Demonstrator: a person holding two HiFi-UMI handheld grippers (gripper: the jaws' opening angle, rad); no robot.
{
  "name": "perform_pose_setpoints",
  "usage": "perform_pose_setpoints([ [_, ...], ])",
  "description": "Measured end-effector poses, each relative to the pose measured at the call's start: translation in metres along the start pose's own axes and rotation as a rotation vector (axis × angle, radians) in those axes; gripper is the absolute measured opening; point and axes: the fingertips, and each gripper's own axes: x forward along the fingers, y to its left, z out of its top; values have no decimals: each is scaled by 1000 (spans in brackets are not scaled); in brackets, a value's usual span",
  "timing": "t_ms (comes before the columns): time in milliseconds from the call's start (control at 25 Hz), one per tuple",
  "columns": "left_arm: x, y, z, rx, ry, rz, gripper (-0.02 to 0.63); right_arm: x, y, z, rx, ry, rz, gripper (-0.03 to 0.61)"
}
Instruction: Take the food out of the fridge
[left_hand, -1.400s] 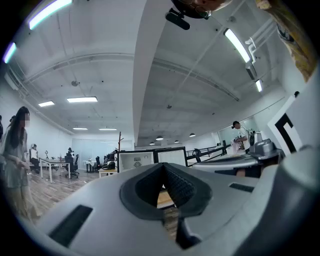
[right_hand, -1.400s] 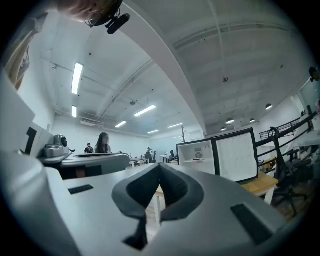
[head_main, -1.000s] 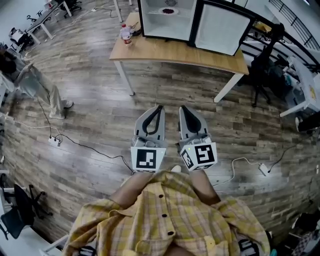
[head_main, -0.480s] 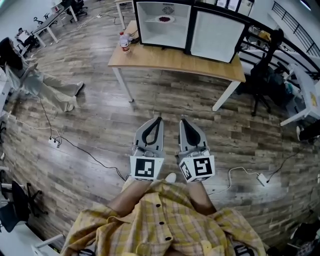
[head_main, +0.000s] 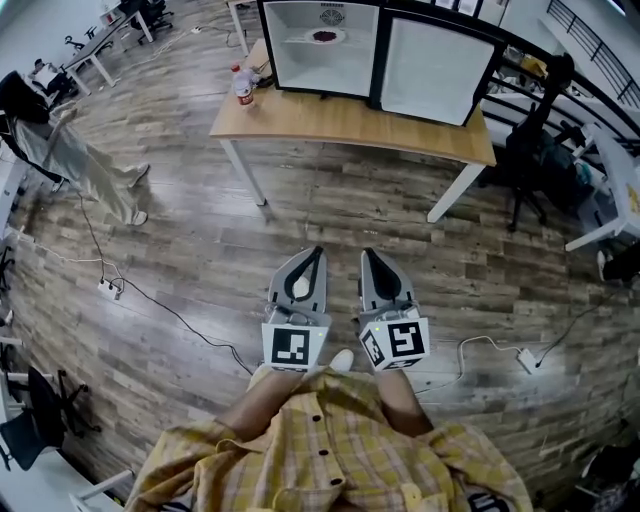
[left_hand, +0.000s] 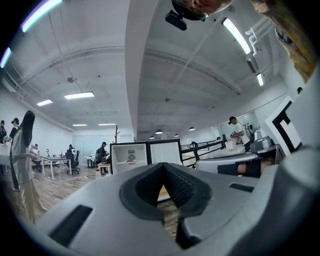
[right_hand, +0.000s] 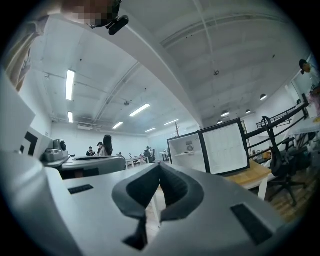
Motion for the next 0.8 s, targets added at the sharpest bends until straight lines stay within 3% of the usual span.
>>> perform_pose_setpoints([
  [240,67,26,-9,-45,-19,-16,8,61,-27,0,-39,15,-3,6],
  [800,202,135,3,-13,-45,-38,8,235,-56,31,-71,-4,-12,6],
])
